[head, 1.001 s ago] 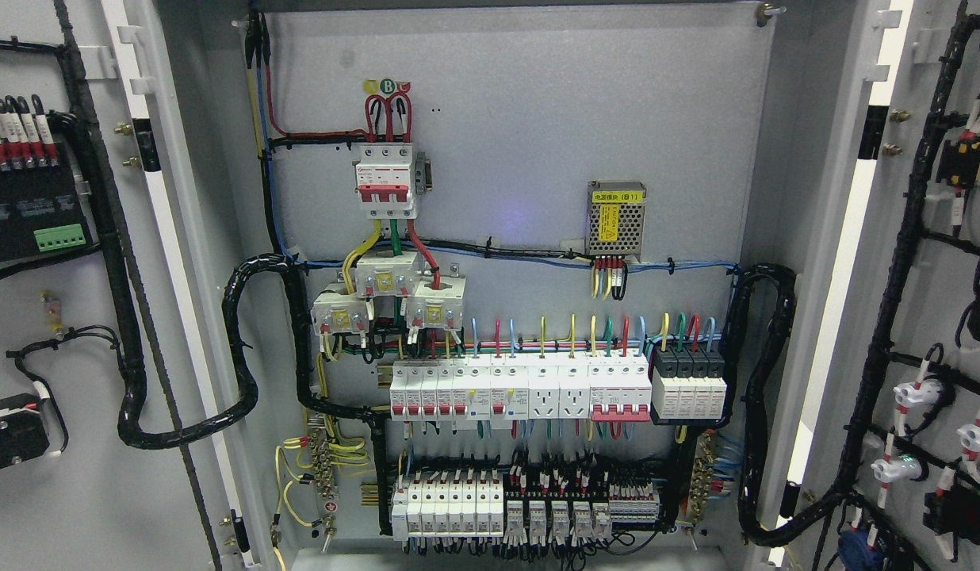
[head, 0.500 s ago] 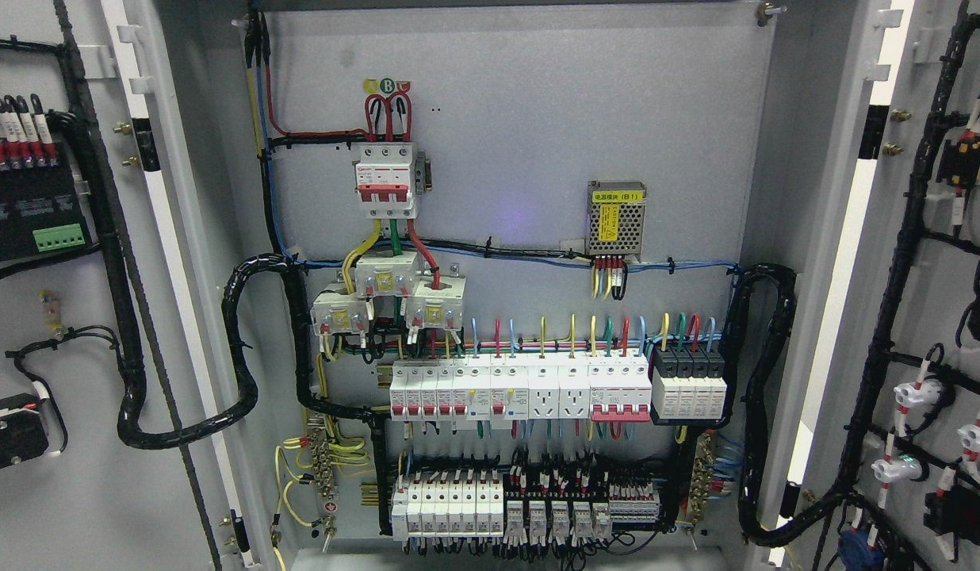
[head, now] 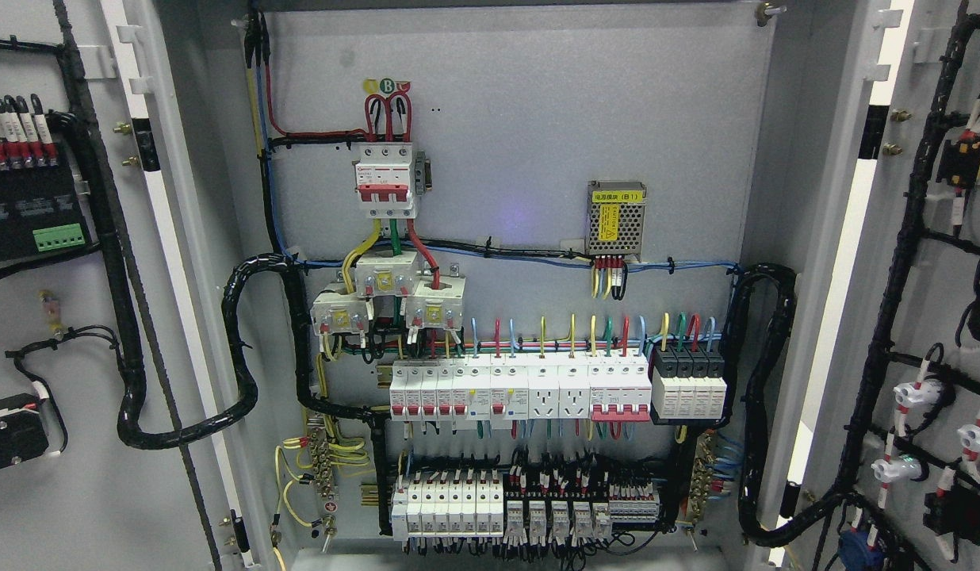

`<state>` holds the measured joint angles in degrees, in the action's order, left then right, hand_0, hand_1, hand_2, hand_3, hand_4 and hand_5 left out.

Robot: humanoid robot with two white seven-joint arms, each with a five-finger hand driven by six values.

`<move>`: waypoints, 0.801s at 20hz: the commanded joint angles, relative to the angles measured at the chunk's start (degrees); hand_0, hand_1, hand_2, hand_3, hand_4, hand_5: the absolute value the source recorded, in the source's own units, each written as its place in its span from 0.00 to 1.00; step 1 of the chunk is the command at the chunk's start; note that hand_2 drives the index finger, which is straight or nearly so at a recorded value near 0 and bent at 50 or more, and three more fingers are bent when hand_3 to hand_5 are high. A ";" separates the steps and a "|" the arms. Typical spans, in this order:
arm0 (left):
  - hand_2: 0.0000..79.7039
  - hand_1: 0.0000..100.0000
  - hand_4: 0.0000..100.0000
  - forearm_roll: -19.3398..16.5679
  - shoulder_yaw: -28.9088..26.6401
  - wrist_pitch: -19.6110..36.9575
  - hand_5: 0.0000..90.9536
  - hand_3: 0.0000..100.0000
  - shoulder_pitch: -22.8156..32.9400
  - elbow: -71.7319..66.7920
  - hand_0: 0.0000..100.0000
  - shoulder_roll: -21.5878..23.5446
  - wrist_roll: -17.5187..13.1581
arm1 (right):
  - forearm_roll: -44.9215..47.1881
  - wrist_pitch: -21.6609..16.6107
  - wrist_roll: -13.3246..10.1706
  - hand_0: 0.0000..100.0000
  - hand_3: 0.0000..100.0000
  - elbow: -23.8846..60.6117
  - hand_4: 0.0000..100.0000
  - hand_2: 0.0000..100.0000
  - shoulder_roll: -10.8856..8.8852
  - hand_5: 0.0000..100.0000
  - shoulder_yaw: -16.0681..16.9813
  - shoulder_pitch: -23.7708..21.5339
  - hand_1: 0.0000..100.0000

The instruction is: Open door with both hands

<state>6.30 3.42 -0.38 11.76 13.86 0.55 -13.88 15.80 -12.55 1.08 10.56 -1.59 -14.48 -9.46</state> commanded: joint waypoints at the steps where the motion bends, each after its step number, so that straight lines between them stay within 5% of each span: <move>1: 0.00 0.00 0.03 -1.90 -1.49 -0.41 0.00 0.00 -0.07 -2.35 0.00 -1.78 0.44 | -3.05 3.66 -0.73 0.00 0.00 -5.55 0.00 0.00 4.32 0.00 2.00 0.76 0.00; 9: 0.00 0.00 0.03 -1.90 -1.23 -0.23 0.00 0.00 -0.16 -2.35 0.00 -1.87 0.88 | -5.17 9.91 -0.81 0.00 0.00 -5.02 0.00 0.00 4.32 0.00 1.91 1.46 0.00; 16: 0.00 0.00 0.03 -1.55 -1.14 0.30 0.00 0.00 -0.07 -2.09 0.00 -1.78 0.88 | -6.66 10.00 -1.34 0.00 0.00 -5.11 0.00 0.00 4.05 0.00 2.17 1.64 0.00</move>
<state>4.63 2.10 -0.31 11.65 12.10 0.13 -12.88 10.40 -2.77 0.21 6.60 1.68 -12.91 -8.15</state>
